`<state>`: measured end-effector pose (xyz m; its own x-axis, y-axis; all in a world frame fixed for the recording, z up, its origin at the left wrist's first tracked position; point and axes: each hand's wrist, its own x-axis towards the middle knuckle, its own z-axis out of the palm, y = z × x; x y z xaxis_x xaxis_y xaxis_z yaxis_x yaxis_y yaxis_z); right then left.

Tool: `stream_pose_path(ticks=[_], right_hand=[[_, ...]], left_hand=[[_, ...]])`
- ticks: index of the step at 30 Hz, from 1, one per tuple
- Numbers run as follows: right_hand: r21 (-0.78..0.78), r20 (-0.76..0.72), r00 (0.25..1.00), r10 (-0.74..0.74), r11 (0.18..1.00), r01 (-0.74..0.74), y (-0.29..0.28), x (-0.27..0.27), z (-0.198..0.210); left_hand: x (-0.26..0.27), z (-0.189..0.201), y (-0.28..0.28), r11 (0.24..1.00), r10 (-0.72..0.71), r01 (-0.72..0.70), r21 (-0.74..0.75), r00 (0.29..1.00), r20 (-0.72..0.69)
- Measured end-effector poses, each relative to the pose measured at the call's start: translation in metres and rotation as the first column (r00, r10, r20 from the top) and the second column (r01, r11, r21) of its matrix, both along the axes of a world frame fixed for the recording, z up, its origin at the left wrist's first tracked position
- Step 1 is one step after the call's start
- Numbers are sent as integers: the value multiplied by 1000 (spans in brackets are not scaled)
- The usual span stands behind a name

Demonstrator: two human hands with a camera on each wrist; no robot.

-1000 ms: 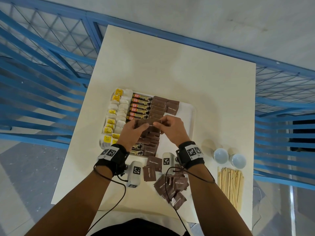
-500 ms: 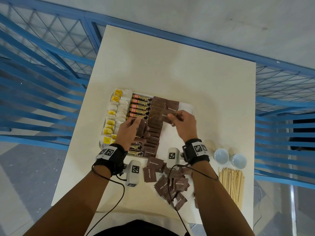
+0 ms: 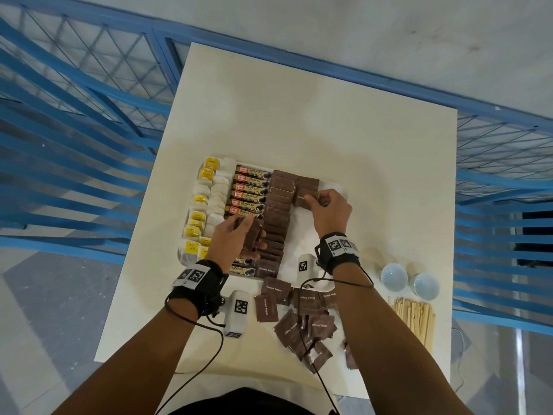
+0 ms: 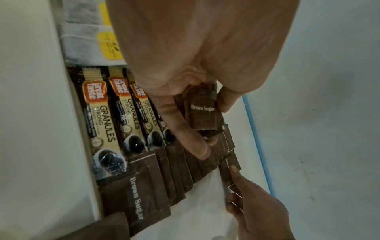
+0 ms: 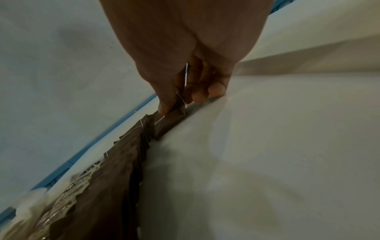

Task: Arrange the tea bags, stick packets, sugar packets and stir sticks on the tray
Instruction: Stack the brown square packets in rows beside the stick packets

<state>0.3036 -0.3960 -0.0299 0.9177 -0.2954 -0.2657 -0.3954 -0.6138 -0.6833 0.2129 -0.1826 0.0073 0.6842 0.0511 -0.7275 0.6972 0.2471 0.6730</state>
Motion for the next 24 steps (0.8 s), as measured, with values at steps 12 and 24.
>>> stream_pose_path(ticks=[12, 24], right_hand=[[77, -4, 990, -142, 987, 141, 0, -7, 1], [-12, -101, 992, -81, 997, 80, 3, -16, -4]], left_hand=[[-1, -3, 0, 1000, 11, -10, 13, 1000, -18], [-2, -2, -3, 1000, 1, -1, 22, 1000, -7]])
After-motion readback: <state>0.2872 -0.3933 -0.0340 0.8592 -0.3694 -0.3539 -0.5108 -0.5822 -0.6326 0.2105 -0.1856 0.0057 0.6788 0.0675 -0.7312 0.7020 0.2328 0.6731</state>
